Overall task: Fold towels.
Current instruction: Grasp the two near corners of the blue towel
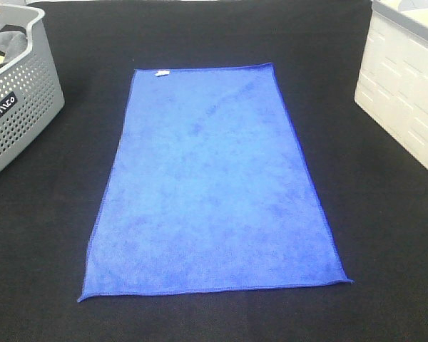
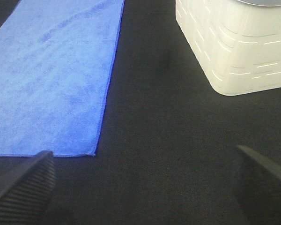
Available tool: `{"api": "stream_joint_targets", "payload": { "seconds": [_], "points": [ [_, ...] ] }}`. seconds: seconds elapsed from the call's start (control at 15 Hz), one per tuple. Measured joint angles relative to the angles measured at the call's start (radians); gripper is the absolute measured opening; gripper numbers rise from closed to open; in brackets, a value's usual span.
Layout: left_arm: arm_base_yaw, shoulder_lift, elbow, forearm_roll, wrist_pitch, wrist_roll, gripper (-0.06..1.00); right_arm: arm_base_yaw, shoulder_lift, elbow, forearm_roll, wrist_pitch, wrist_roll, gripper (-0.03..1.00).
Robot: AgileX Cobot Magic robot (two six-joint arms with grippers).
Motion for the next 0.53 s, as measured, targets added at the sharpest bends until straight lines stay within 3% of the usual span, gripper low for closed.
{"api": "stream_joint_targets", "payload": {
  "seconds": [0.53],
  "points": [
    [0.0,0.0,0.0,0.0,0.0,0.0,0.73,0.0,0.0,0.0,0.0,0.0,0.0,0.94]
  ]
}}
